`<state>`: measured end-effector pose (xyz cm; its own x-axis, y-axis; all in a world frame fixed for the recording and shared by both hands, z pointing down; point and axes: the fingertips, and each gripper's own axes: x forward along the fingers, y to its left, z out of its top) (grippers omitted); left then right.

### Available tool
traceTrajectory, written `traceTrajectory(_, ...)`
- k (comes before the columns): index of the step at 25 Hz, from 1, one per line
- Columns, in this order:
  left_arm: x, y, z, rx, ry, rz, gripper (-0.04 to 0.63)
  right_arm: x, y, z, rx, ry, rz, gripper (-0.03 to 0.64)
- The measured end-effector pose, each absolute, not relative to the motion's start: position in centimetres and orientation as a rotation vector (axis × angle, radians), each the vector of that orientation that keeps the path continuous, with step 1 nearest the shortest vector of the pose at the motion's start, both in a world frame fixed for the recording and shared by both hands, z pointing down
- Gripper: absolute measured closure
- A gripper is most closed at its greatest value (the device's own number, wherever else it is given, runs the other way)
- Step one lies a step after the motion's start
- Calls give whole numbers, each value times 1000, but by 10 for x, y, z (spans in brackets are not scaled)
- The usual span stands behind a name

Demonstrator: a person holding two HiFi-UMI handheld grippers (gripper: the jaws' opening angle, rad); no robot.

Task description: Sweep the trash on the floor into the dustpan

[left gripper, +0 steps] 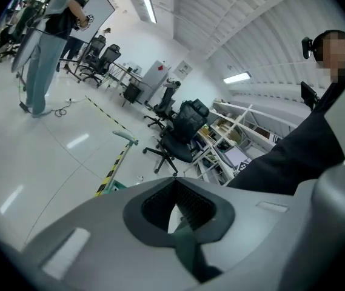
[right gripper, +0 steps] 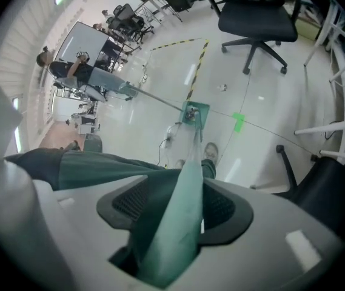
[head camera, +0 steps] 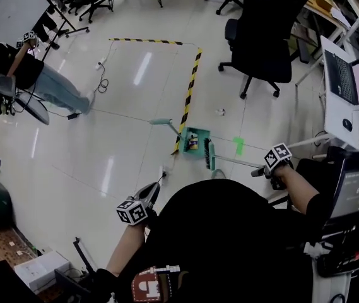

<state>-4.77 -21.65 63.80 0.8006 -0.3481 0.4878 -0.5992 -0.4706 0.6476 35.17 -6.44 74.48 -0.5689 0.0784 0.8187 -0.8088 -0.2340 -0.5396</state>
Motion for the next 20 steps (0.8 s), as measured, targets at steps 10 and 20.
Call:
traceTrajectory(10, -102, -167, 609, 2280, -294, 445, 597, 244, 56, 693, 1358, -1380, 2018, 365)
traceTrajectory(20, -99, -43, 580, 2364, -123, 474, 597, 181, 227, 675, 1483, -1443, 2095, 365)
